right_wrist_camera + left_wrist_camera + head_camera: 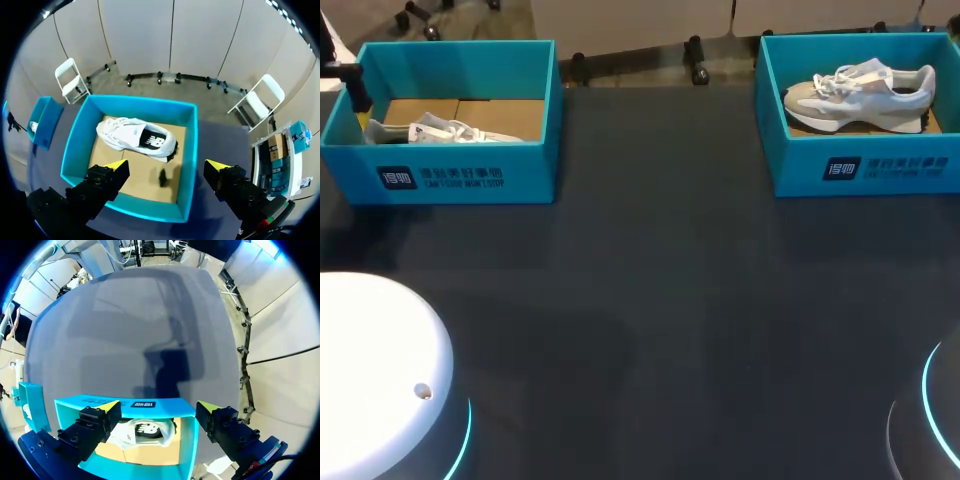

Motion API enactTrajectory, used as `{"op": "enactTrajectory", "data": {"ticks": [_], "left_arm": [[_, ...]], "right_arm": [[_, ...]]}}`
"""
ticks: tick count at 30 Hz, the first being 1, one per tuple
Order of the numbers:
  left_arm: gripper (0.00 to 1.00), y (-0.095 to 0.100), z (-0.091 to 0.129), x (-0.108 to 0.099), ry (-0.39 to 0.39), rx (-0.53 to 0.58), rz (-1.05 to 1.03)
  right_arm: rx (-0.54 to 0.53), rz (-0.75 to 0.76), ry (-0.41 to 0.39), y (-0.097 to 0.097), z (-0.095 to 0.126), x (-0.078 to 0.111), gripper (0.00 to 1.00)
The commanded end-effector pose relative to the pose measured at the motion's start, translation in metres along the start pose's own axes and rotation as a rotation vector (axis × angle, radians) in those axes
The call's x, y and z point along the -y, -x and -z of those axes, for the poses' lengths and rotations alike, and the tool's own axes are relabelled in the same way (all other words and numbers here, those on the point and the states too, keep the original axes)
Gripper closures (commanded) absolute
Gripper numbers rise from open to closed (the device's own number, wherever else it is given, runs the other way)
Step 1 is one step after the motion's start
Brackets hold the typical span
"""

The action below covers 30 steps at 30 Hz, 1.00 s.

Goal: Take the shoe out of the shoebox, open the shoe tongue, remove and reinsert the insole, then place the shoe into the shoebox

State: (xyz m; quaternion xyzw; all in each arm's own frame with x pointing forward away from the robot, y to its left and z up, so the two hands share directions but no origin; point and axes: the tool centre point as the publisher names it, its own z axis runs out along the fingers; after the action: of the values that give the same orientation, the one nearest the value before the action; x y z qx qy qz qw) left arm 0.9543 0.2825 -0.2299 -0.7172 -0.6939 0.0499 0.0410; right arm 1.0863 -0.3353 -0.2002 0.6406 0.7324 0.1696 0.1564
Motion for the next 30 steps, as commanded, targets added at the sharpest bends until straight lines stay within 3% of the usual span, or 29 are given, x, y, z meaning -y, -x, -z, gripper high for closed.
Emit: {"op": "enactTrajectory", "data": {"ticks": [1,15,30], "left_arm": [[0.00,0.000,0.000,0.002,0.003,-0.001,-0.001],[0.00,0.000,0.000,0.002,0.003,-0.001,-0.001],[0.00,0.000,0.000,0.002,0.003,-0.001,-0.001]], "right_arm": [[-0.024,-0.022,-0.047,0.002,-0.023,-0.010,0.00],[-0.072,-0.125,-0.221,-0.020,-0.040,-0.011,0.00],[-0.044,-0.084,-0.373,-0.004,-0.066,-0.015,0.00]]}}
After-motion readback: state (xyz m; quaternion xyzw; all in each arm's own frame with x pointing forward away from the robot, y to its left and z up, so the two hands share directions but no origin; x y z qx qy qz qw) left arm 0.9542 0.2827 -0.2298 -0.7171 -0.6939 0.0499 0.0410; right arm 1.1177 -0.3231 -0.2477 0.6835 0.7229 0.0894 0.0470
